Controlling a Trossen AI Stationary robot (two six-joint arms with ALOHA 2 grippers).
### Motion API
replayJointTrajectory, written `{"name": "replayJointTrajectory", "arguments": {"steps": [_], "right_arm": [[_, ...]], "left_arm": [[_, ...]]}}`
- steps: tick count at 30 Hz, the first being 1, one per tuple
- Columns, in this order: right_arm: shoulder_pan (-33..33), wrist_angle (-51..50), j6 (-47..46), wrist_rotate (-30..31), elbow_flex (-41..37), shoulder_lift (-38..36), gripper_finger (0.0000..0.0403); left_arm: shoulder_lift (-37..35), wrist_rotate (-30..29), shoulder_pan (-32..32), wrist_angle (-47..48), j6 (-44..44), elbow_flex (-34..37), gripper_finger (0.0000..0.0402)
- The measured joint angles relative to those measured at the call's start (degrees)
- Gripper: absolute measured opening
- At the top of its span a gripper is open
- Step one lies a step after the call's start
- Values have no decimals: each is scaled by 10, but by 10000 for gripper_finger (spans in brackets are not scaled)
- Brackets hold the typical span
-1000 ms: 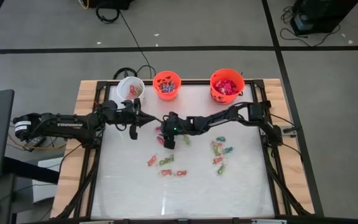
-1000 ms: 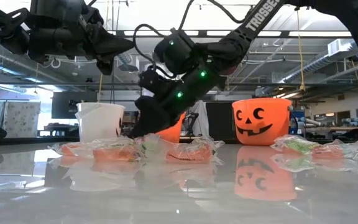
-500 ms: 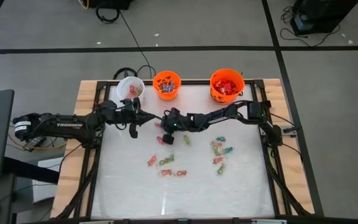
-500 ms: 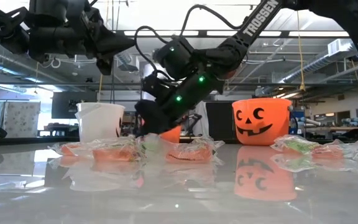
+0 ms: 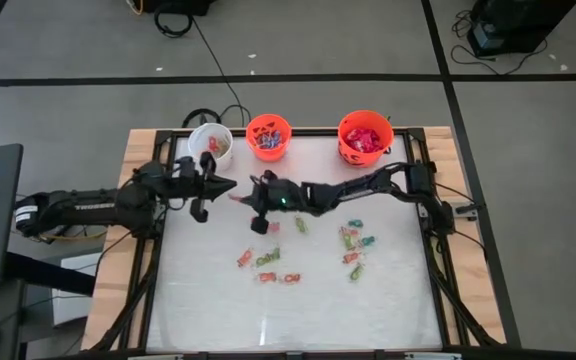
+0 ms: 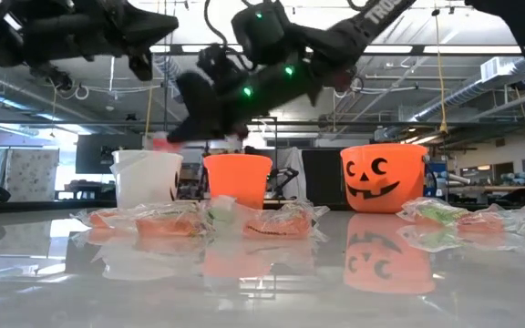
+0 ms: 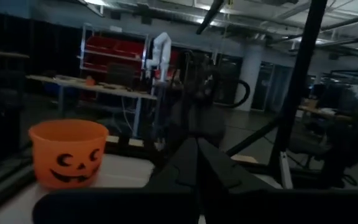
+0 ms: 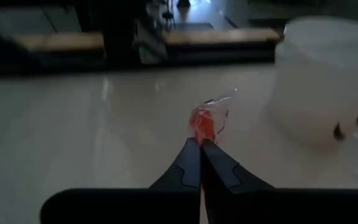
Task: Sort candy by brand, put in halloween buckets
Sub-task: Put the orange gummy into the white bucket
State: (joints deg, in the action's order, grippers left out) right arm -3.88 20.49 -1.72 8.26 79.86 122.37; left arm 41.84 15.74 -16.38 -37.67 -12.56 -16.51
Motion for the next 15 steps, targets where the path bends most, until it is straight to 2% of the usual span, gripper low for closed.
{"name": "replayJointTrajectory", "arguments": {"steps": [3,5,10,15], "right_arm": [[-22,-39,-19,-60,63,5,5],[-34,-64,-18,-79,114,13,5],[-69,-159,18,-72,245,46,5],[-106,-152,-41,-64,366,119,5]], "left_arm": [[-34,-12,0,42,14,0,9],[-46,-15,0,57,21,0,8],[-58,13,3,58,69,0,8],[-57,-42,12,57,110,11,8]]}}
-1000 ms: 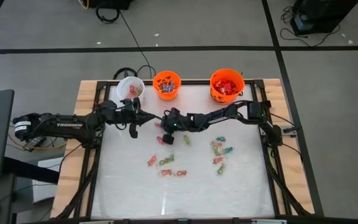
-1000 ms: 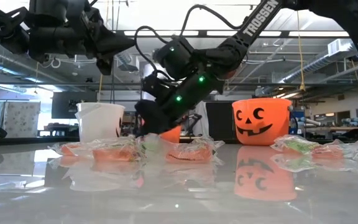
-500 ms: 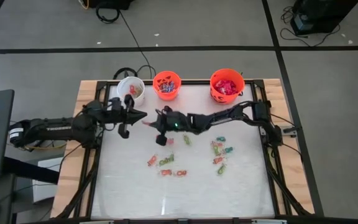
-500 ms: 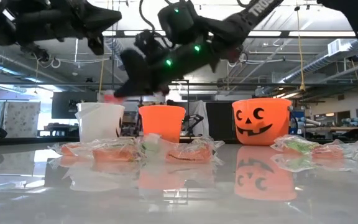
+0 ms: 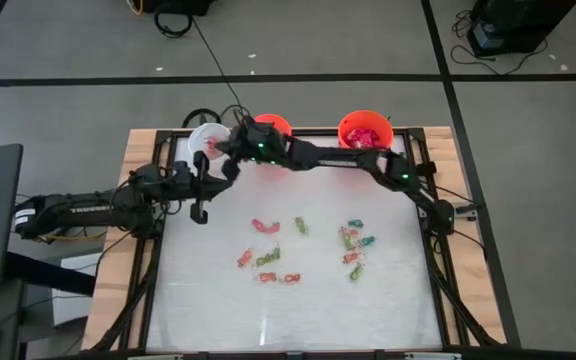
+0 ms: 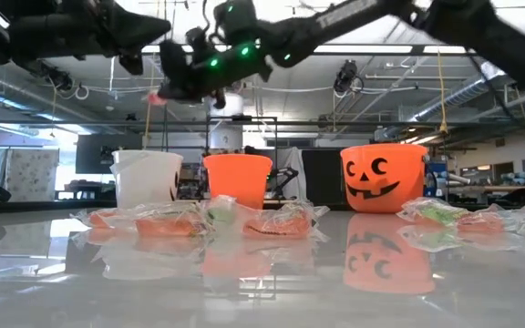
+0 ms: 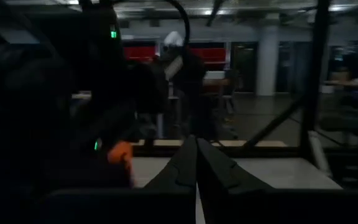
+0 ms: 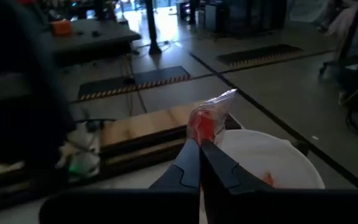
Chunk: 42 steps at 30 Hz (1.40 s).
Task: Sort candy by brand, put in halloween buckets
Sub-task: Put the orange gummy into the white bucket
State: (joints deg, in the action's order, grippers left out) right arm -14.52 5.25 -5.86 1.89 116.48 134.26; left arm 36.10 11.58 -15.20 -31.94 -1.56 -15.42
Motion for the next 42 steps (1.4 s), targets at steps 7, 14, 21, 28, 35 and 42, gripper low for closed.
{"name": "replayJointTrajectory", "arguments": {"steps": [7,14,21,28,35,42], "right_arm": [[-29,-76,-57,-17,101,81,74],[-34,-106,-55,-47,104,79,179],[19,-241,20,-39,105,49,182],[93,-310,43,41,81,48,169],[126,-327,-12,12,-4,27,169],[140,-304,-55,27,-102,-15,169]], "left_arm": [[-2,-15,0,-4,-21,4,8],[-2,-15,0,-9,-32,4,10],[-5,-13,0,17,-48,4,11],[-85,-8,-9,110,-49,4,10],[-158,-20,-8,179,-64,3,10],[-155,-46,-9,202,-50,3,10]]}}
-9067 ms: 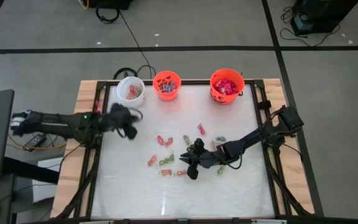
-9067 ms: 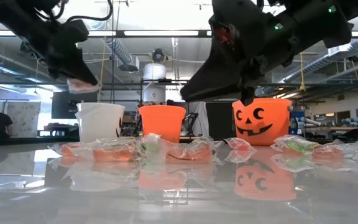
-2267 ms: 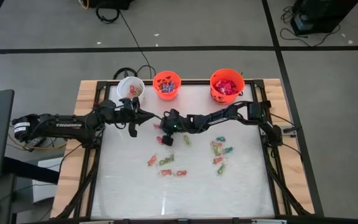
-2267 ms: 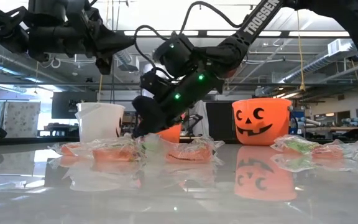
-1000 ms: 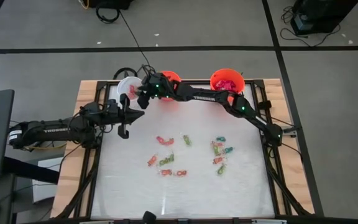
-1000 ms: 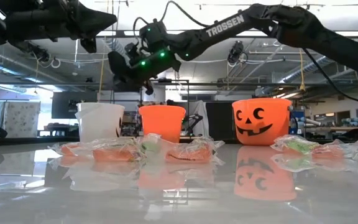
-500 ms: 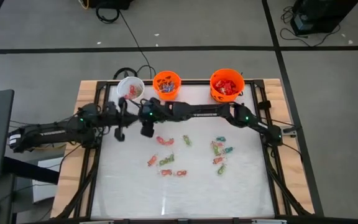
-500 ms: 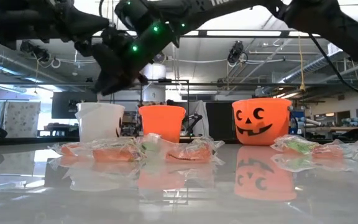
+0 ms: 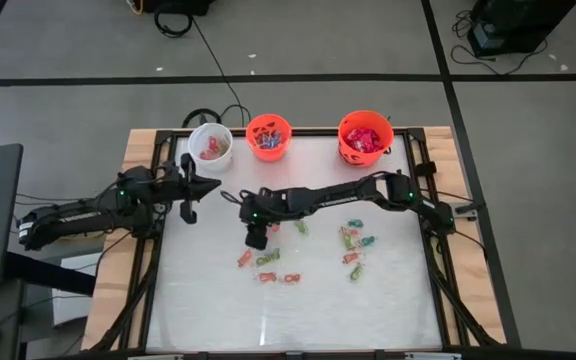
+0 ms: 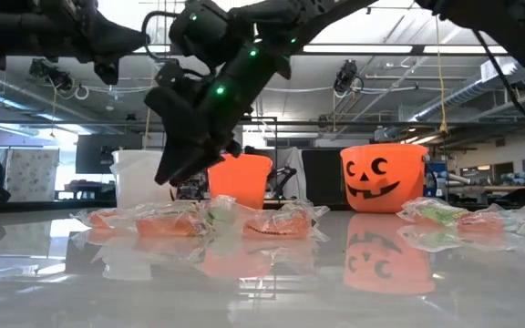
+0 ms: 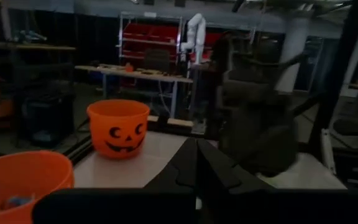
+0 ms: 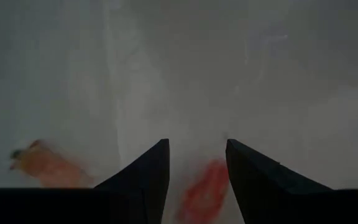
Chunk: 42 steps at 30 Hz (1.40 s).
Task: Sort candy by brand, put in halloween buckets
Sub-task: Put the orange gummy into the white bucket
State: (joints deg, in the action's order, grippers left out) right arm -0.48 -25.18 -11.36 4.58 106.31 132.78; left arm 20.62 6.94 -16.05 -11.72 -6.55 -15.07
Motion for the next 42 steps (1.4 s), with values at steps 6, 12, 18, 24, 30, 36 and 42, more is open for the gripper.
{"name": "replayJointTrajectory", "arguments": {"steps": [6,12,18,24,30,36,42], "right_arm": [[7,-5,-28,5,-52,-4,169],[9,23,-19,-8,-84,-5,164],[8,37,28,-7,-85,-8,78],[13,-1,83,-24,-85,-40,20],[23,-4,110,13,-147,-133,15],[19,170,98,-9,-310,-248,21],[19,266,105,14,-364,-261,14]], "left_arm": [[0,-15,0,55,1,0,10],[9,-43,0,128,4,0,17],[43,-43,0,136,8,0,43],[103,-15,0,166,18,0,99],[171,4,1,101,20,0,160],[255,110,51,-13,-12,0,174],[347,41,98,-213,-36,0,175]]}}
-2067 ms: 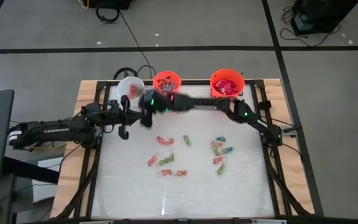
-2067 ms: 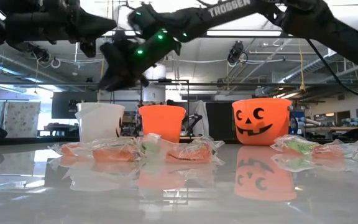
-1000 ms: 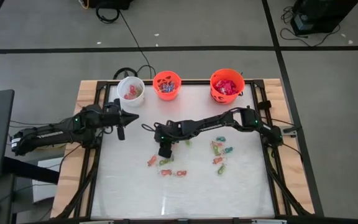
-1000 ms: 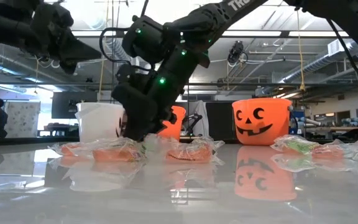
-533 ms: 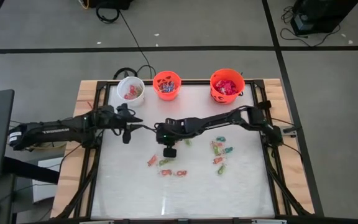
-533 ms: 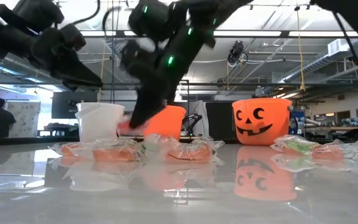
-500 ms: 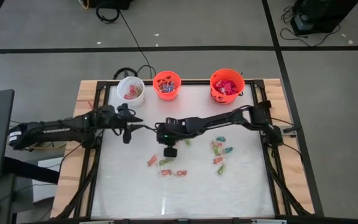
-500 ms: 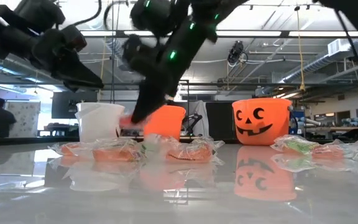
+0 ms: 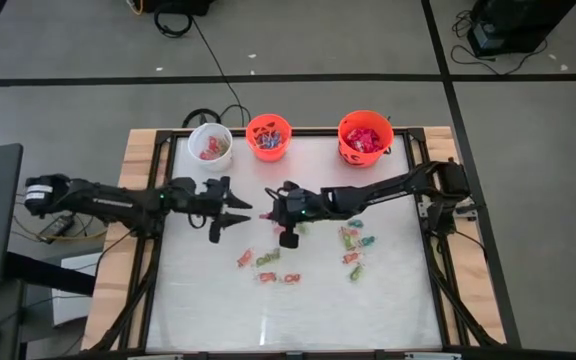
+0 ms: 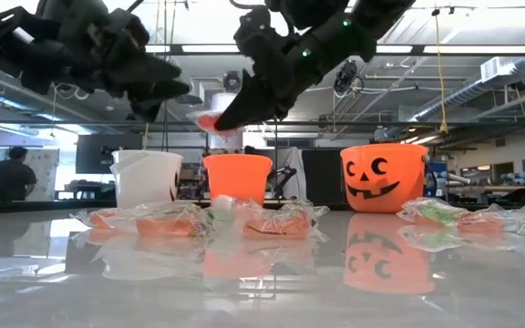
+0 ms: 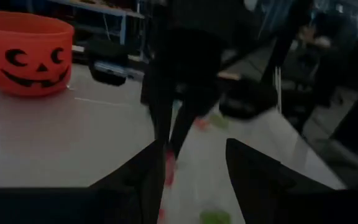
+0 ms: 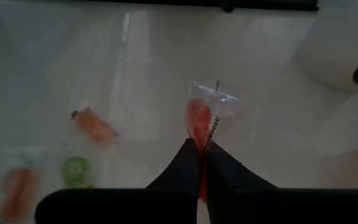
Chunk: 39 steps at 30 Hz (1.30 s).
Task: Sort candy by brand, put in halloween buckets
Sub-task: Put the orange gummy into the white bucket
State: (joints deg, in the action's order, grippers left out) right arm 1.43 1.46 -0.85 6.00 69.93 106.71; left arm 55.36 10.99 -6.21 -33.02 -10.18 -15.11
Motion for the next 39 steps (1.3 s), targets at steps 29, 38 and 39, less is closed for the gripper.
{"name": "replayJointTrajectory", "arguments": {"steps": [29,38,39], "right_arm": [[-7,39,108,73,0,0,33],[-11,-31,-2,132,1,0,87],[-11,-53,-15,138,1,0,94]], "left_arm": [[112,-57,-1,-101,-90,0,8],[98,-131,-42,-99,-78,0,3],[93,-144,-53,-99,-79,0,2]]}}
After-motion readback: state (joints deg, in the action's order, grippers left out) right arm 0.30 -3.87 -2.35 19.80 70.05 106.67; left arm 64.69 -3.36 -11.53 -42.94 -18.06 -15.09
